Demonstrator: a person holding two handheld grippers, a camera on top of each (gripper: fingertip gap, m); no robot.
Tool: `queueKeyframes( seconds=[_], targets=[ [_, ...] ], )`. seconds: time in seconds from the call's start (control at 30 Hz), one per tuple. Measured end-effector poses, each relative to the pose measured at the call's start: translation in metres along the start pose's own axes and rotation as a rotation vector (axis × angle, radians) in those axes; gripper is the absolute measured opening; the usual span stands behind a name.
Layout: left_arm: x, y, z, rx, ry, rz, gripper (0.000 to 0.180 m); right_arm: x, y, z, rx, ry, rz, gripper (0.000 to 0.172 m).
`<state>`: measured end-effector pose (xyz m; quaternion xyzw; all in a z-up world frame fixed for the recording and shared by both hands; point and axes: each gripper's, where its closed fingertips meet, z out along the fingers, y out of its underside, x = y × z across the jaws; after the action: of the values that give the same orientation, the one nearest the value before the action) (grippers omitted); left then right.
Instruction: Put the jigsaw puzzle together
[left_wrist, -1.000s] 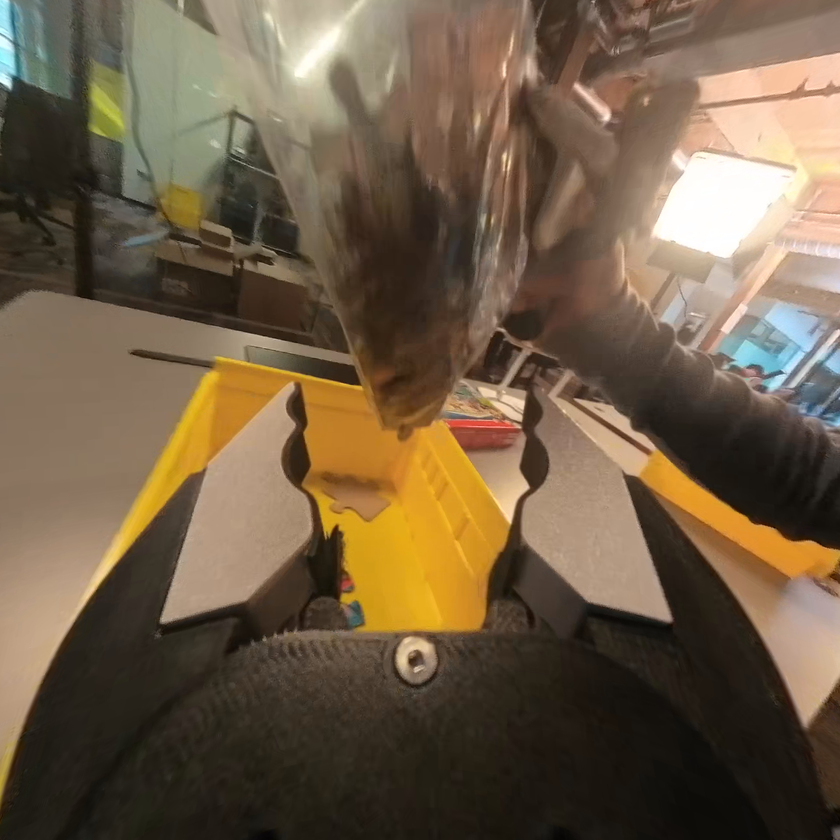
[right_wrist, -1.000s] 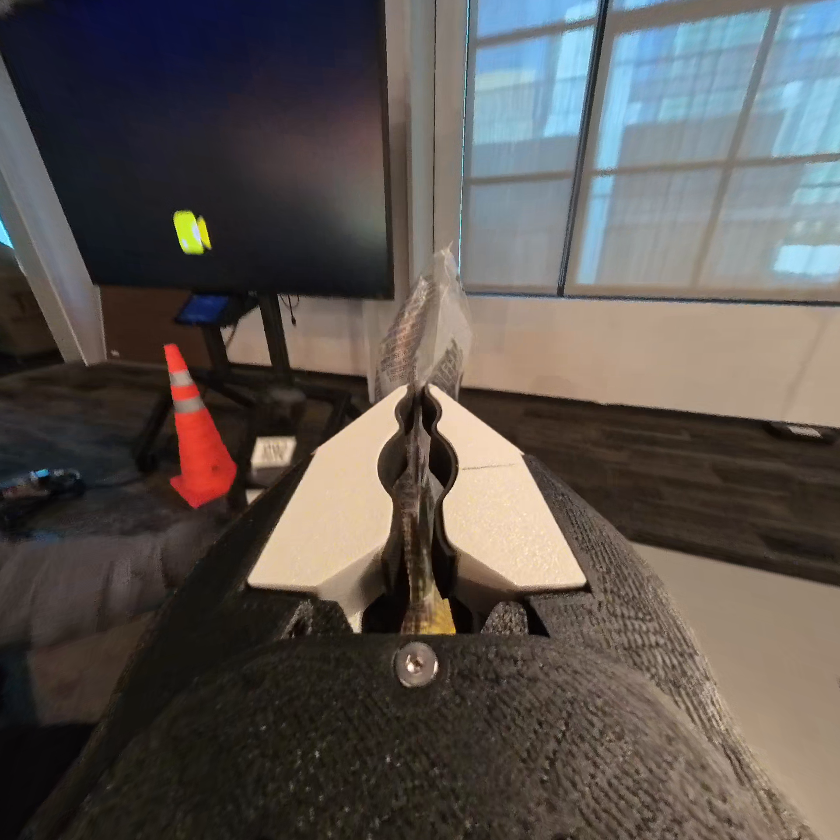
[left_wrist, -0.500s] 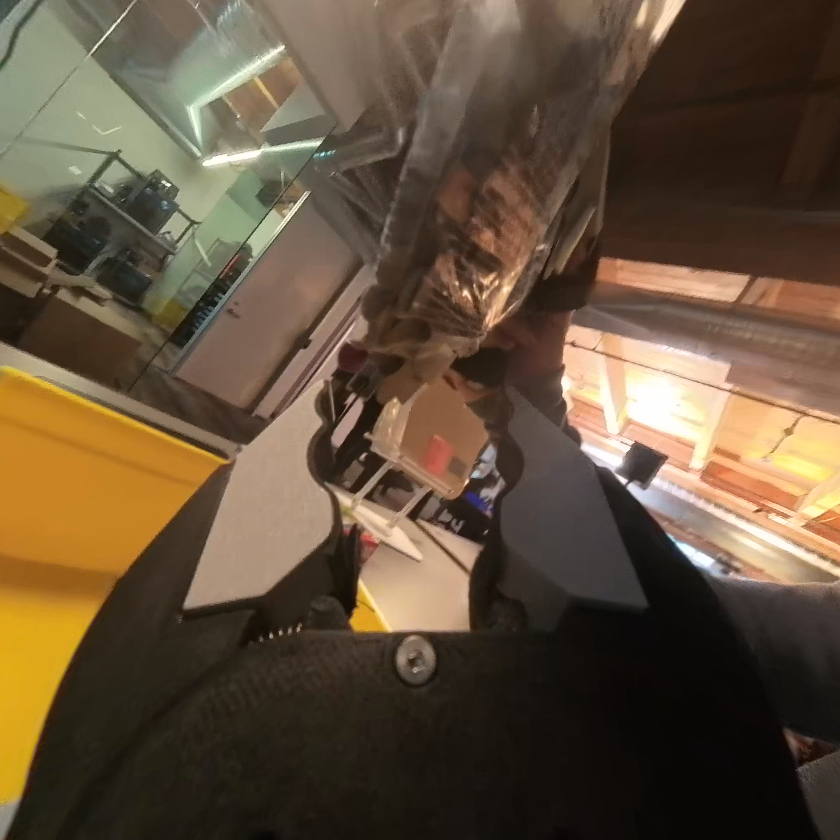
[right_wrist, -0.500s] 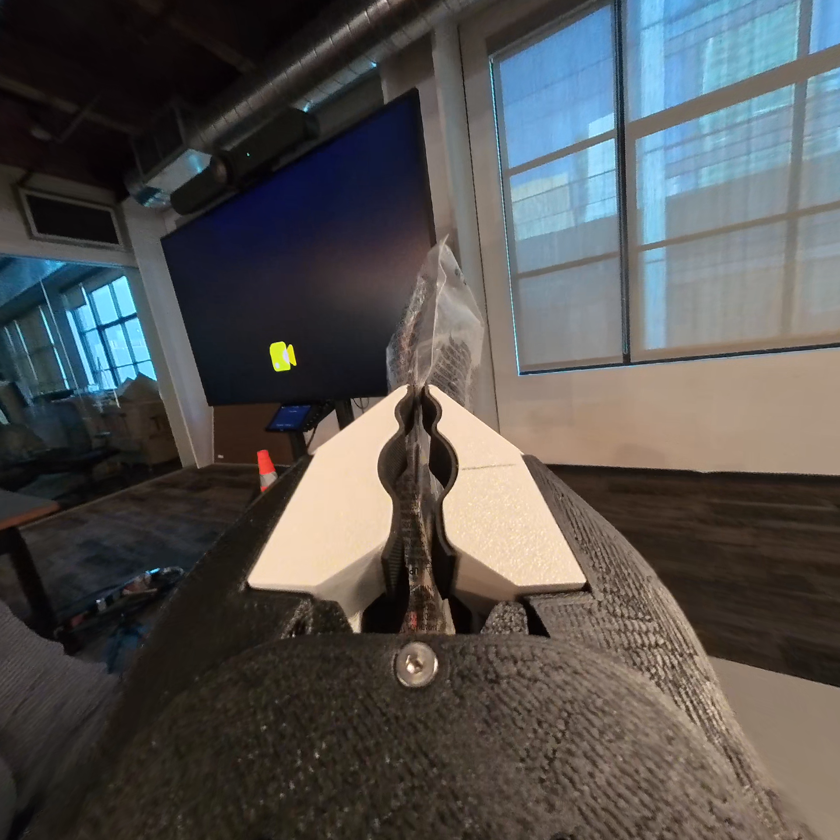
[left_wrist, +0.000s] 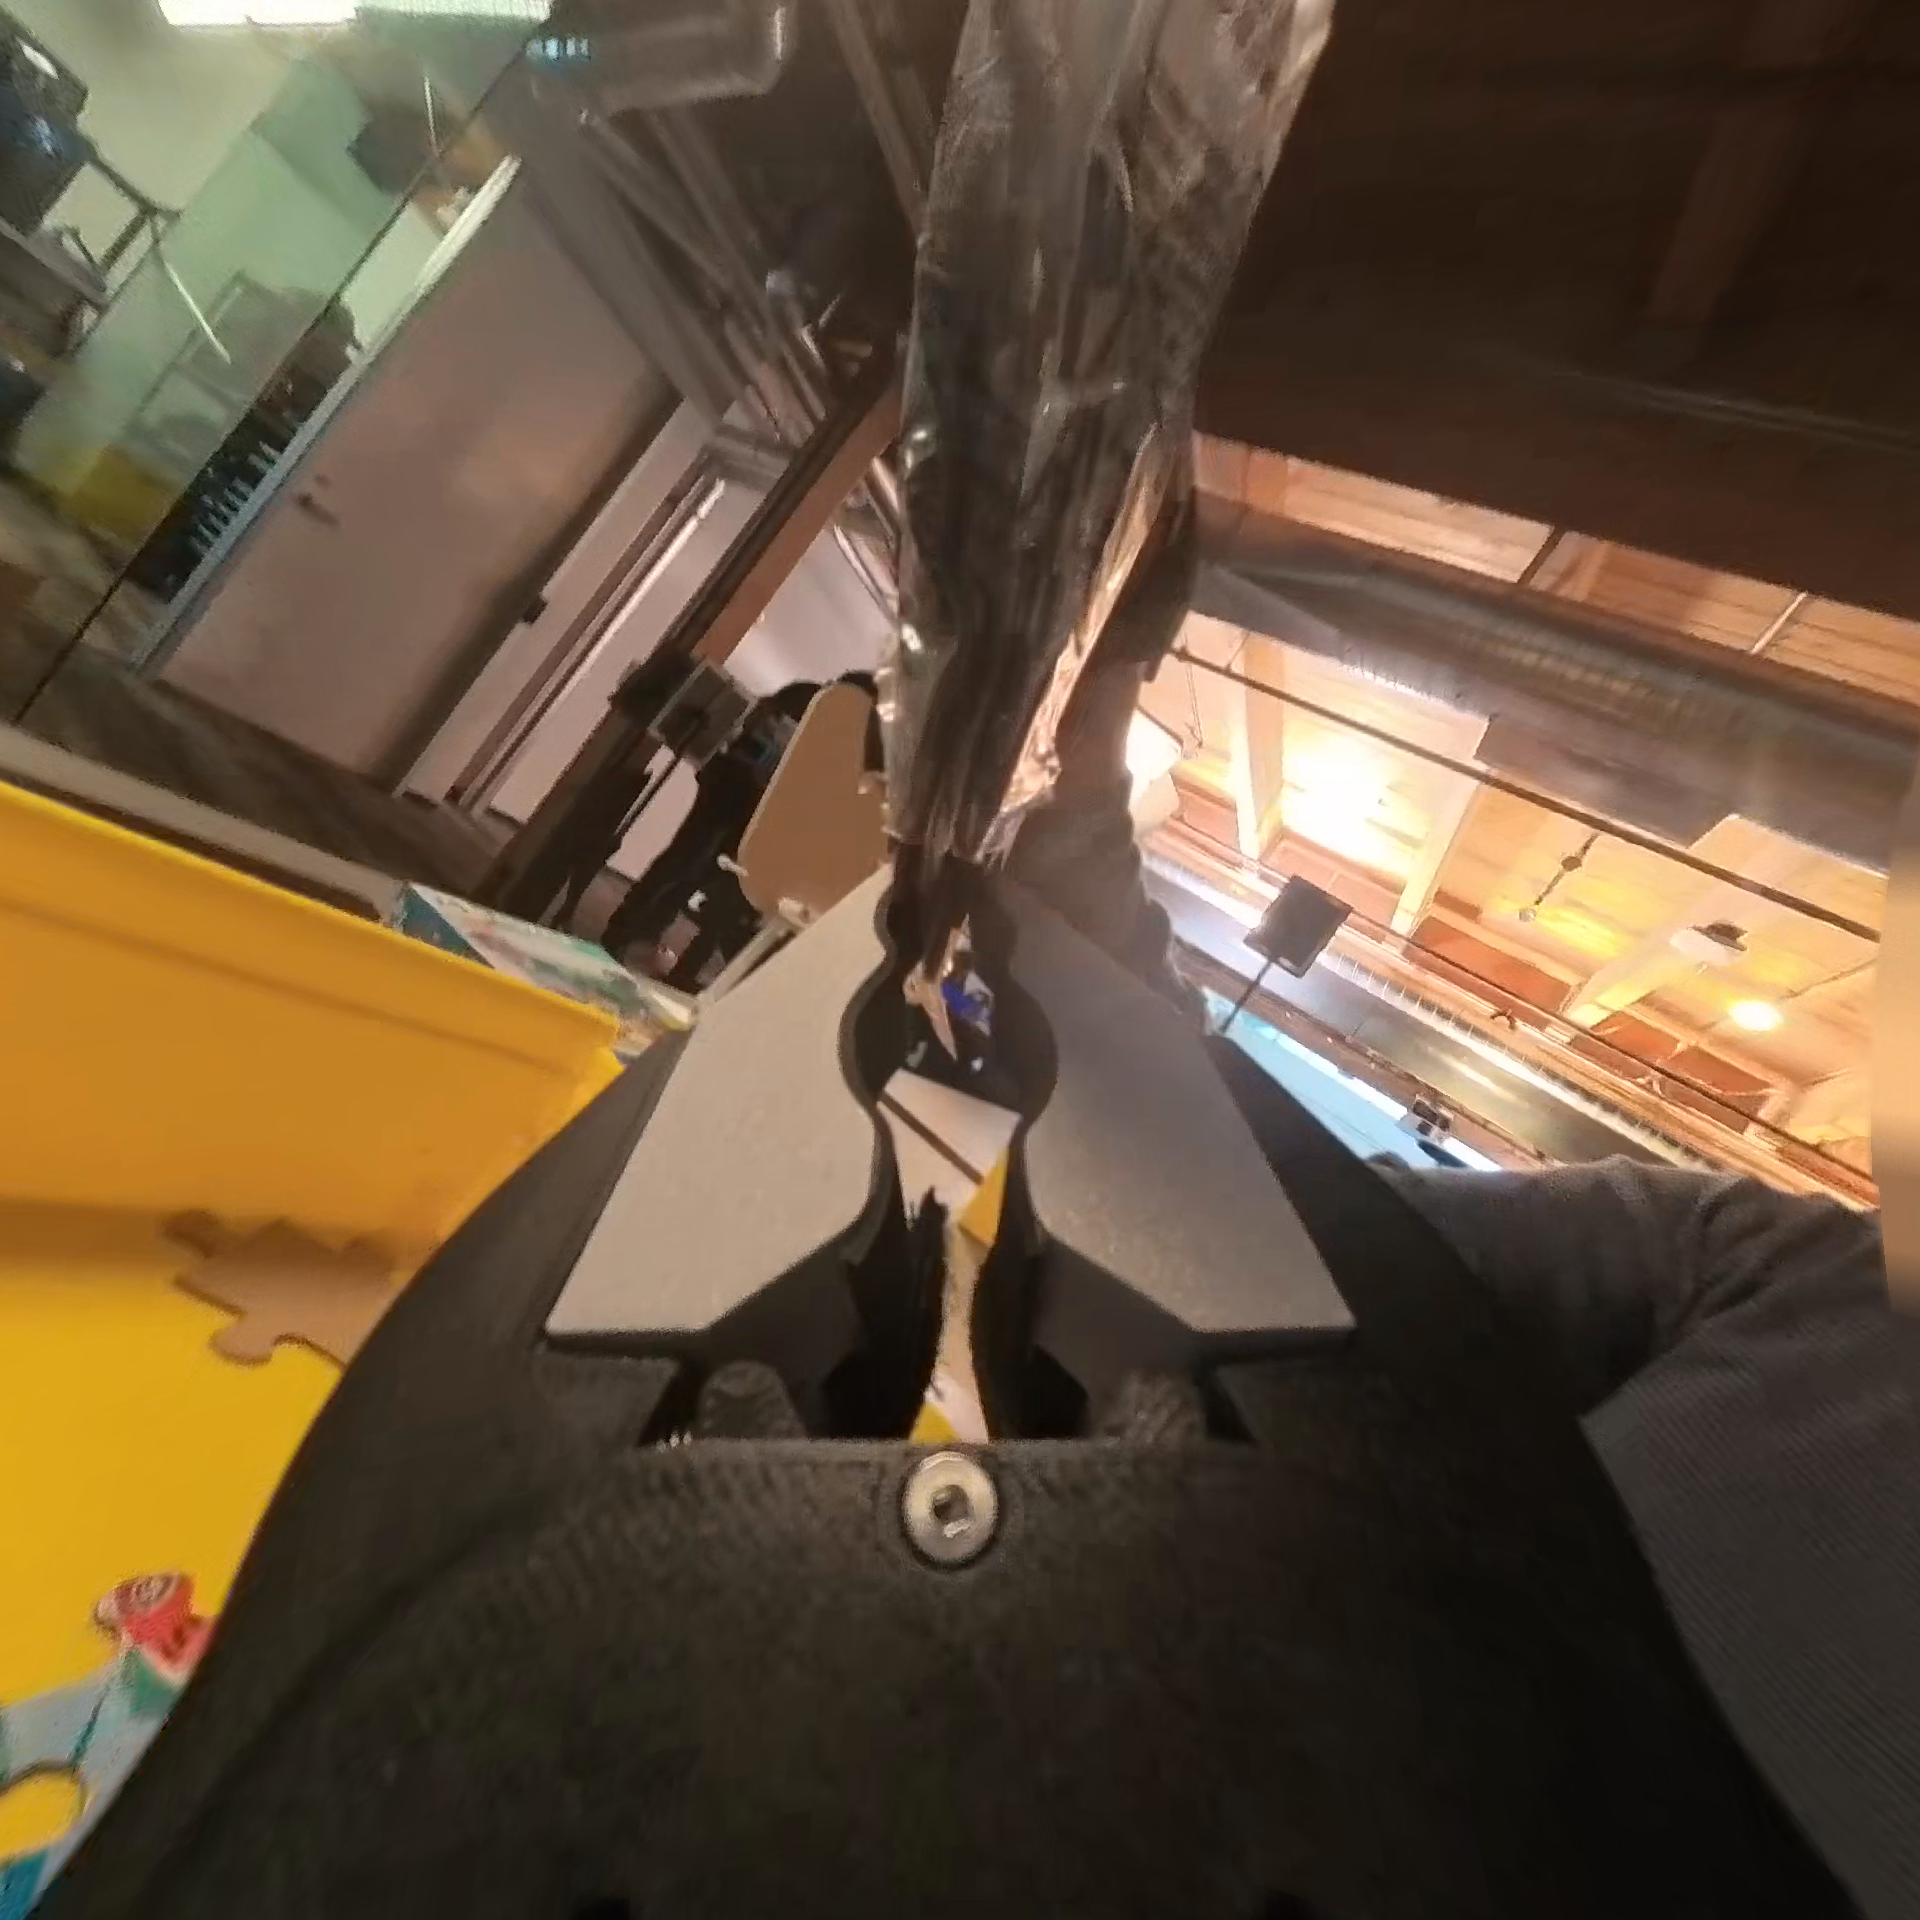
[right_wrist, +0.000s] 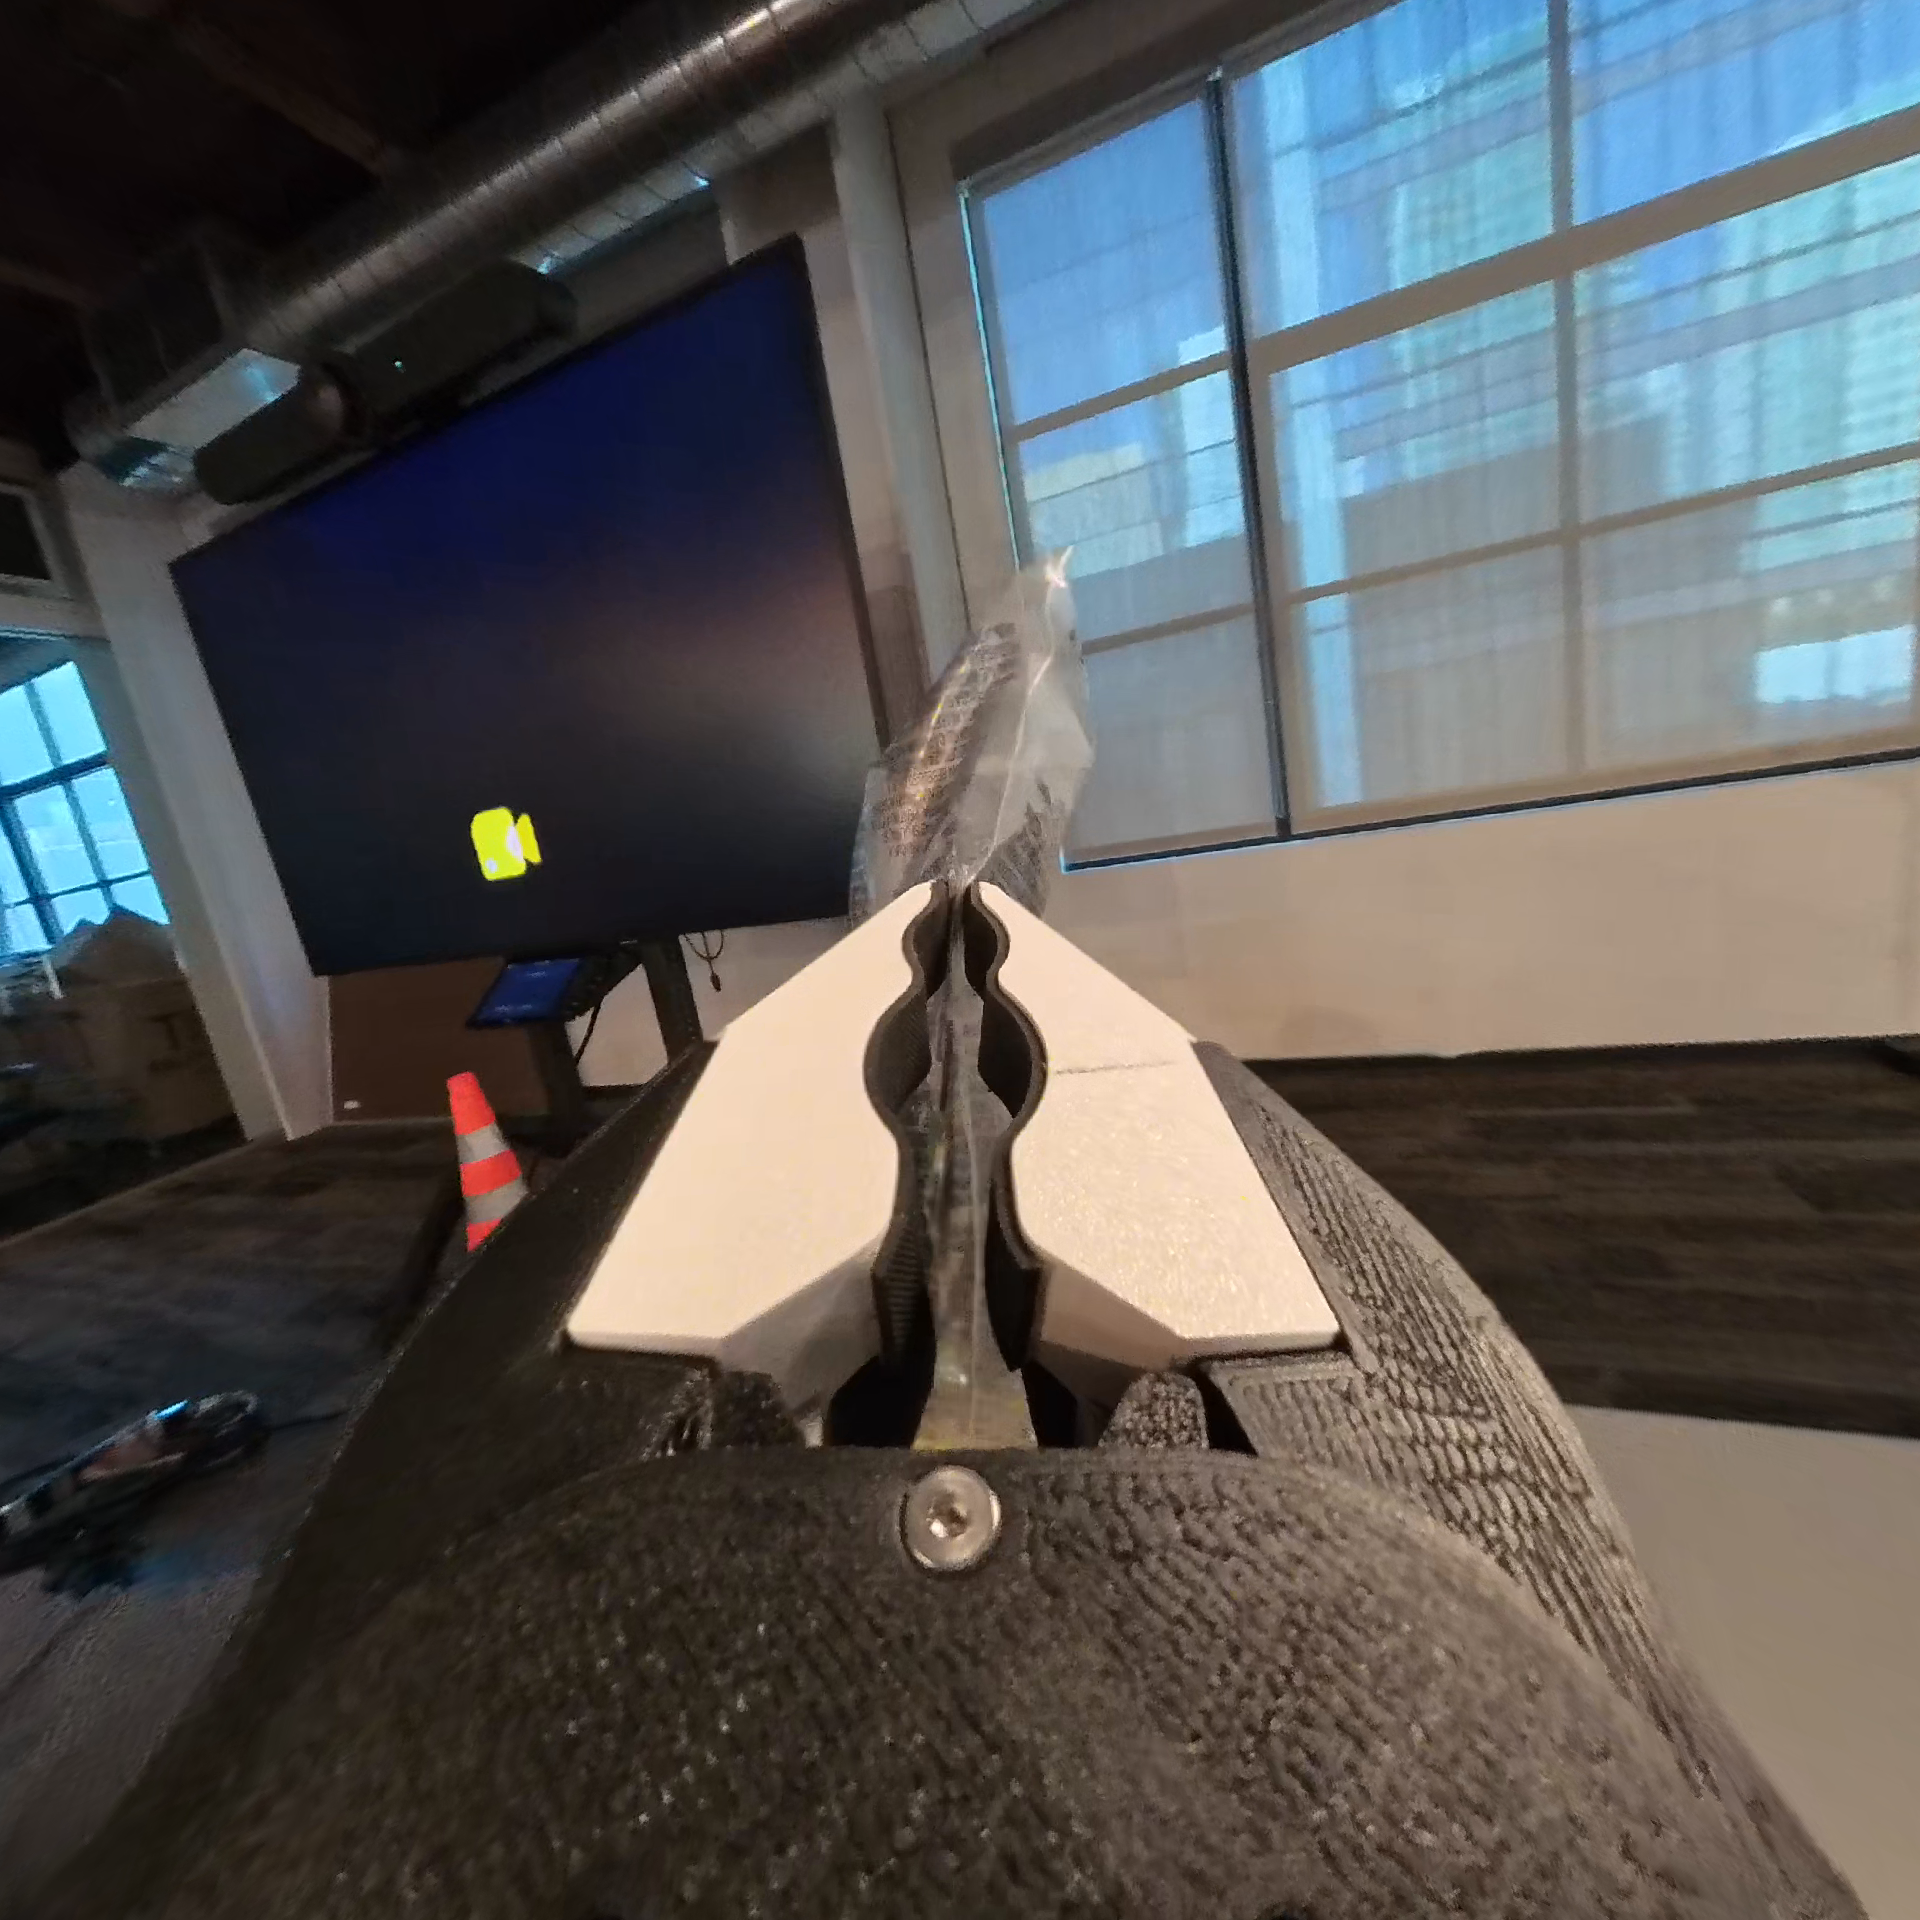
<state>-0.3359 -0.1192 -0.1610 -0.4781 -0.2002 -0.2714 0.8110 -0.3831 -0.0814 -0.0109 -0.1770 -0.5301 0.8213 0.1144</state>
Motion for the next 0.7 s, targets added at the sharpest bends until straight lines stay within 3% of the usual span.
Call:
queueKeyframes(
  seconds=[0.27,0.4,0.5,0.57,0.67,0.7],
  targets=[
    [0.014,-0.013,-0.028,0.031,0.007,0.025,0.003,0.018,0.023,-0.039,0.040,0.036,0.019,0.000],
    [0.016,-0.011,-0.023,0.020,-0.024,0.073,0.003,0.017,0.043,-0.062,0.115,-0.017,0.179,0.002],
    [0.018,-0.013,-0.011,0.052,0.006,0.076,0.003,0.008,0.071,-0.062,0.094,-0.072,0.286,0.047],
    [0.018,-0.007,-0.003,0.021,0.029,0.076,0.003,0.002,0.082,-0.058,0.101,-0.106,0.363,0.066],
    [0.009,0.009,0.004,-0.058,-0.005,0.084,0.003,-0.001,0.085,-0.053,0.134,-0.147,0.453,0.077],
    [0.004,0.015,0.004,-0.096,-0.039,0.085,0.003,-0.002,0.083,-0.053,0.146,-0.166,0.475,0.063]
  ],
)
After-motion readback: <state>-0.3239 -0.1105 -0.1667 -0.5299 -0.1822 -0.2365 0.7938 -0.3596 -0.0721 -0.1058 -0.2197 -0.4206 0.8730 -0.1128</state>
